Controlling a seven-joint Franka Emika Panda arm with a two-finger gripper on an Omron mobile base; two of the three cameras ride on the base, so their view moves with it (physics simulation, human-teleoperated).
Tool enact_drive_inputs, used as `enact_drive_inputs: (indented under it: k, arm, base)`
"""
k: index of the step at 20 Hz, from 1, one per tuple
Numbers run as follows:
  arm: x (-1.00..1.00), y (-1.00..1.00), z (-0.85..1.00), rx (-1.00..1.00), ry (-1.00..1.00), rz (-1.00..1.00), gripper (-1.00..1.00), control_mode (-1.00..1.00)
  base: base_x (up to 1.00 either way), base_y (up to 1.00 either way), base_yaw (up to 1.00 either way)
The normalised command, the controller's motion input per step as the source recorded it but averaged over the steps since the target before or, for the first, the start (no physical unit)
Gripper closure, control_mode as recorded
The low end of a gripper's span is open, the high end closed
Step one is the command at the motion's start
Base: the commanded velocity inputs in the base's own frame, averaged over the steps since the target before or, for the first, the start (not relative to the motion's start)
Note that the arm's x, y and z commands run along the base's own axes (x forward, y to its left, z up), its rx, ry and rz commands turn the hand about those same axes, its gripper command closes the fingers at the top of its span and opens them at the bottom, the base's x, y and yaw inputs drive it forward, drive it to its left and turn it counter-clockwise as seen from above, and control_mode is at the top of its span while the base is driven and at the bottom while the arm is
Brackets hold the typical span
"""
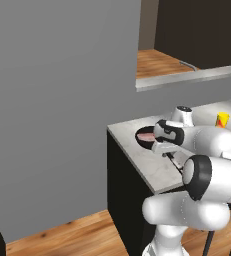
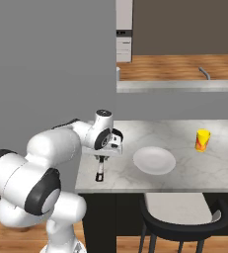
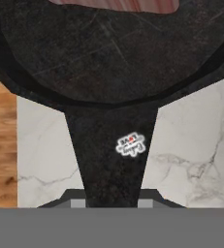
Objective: Pick up the pan with the steak in it and place it on the dining table. Then place the steak on the plate.
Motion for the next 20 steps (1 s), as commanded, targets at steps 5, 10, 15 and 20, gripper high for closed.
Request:
enact_drive_inputs:
  k: [5, 10, 15, 20]
  arm:
    - [0.12, -0.04, -0.22, 0.0, -0.05, 0.0, 1.0, -1.0]
    - [0.0, 0.0, 0.0, 0.0, 0.0, 0.0, 1.0, -1.0]
    - [-0.02, 0.0, -0.18, 0.0, 0.0, 0.0, 1.0, -1.0]
    - [-0.1, -0.02, -0.32, 0.0, 0.0, 0.0, 1.0, -1.0]
  base:
    - [0.0, 0.0, 0.0]
    - [0.0, 0.0, 0.0]
    - [0.0, 0.0, 0.0]
    - [0.0, 0.0, 0.0]
